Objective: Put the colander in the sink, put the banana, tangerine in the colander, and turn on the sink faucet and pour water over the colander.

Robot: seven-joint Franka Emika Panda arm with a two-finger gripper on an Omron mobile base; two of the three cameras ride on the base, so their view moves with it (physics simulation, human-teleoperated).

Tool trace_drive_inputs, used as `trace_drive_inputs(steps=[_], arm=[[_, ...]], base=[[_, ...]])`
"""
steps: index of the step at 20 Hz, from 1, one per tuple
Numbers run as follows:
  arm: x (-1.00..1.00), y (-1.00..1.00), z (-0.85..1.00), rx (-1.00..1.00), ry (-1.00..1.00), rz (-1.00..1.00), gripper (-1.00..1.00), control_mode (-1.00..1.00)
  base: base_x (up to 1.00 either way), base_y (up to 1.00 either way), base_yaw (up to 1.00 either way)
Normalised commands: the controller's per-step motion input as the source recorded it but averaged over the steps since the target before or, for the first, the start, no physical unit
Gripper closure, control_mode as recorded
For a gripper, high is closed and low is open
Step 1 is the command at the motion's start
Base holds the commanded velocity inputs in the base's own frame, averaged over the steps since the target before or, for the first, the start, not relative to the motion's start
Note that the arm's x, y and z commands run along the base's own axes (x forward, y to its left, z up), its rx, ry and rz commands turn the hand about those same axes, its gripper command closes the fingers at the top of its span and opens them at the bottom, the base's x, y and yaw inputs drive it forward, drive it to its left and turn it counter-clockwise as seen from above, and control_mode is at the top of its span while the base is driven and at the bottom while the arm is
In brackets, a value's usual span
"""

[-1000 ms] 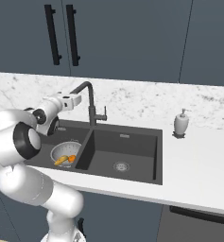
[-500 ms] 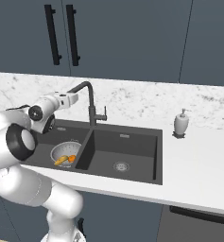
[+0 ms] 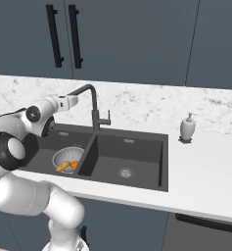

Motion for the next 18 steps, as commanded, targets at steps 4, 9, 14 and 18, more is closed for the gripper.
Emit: trace_drive_inputs(steps=[4,9,14,18], arm=[[0.01,0.21,0.00,0.00,0.04,0.00,-1.00,-1.00],[0.00,0.17,0.00,0.00,0.05,0.00,-1.00,-1.00],[0.00,0.15,0.00,0.00,0.02,0.00,-1.00,-1.00],[-0.11,0.08,0.00,0.00,0.00,0.00,-1.00,-1.00]], base=[[0.00,0.00,0.00],[0.00,0.00,0.00],[0.00,0.00,0.00],[0.00,0.00,0.00]])
